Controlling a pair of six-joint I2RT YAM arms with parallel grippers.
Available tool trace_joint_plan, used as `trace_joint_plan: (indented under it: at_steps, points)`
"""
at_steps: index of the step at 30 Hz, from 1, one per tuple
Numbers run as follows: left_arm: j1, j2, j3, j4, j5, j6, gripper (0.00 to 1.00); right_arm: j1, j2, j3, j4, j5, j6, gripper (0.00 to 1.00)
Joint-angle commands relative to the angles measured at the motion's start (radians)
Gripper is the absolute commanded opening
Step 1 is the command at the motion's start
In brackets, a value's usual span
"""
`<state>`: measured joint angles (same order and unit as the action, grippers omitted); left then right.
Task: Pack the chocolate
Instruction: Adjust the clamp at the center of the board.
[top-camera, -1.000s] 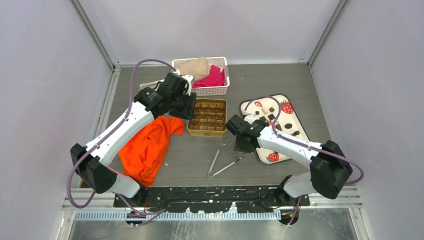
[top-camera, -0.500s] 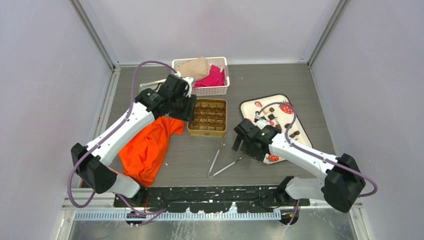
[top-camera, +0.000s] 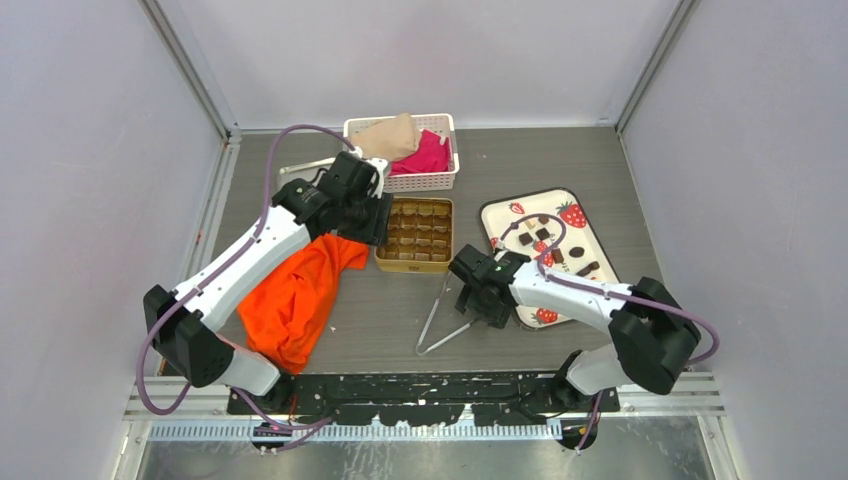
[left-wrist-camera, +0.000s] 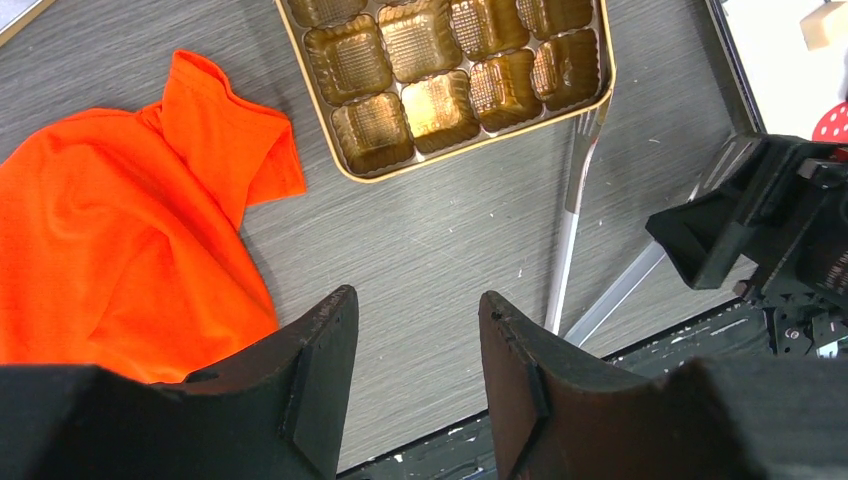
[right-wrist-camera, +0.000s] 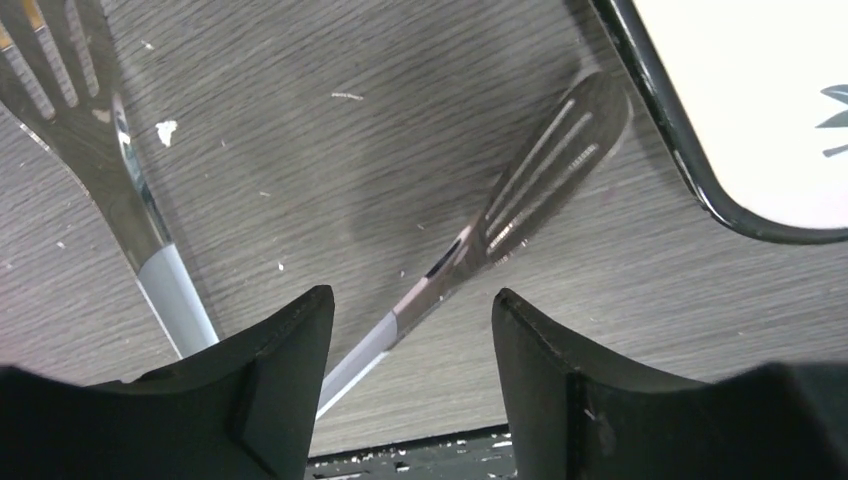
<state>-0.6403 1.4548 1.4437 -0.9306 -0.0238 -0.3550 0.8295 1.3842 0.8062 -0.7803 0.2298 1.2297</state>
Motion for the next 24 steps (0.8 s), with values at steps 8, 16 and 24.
trace_joint_plan:
  at_steps: [8,16,24]
  points:
    - [0.004,-0.023,-0.003,0.046,0.019,0.02,0.49,0.003,0.109,0.056,0.061,0.028,0.007,0.3]
    - [0.004,-0.016,-0.002,0.055,0.019,0.024,0.48,0.003,0.019,0.106,-0.095,0.09,-0.012,0.03]
    - [0.004,-0.01,0.0,0.061,0.014,0.027,0.49,-0.004,0.014,0.231,-0.254,0.217,-0.261,0.01]
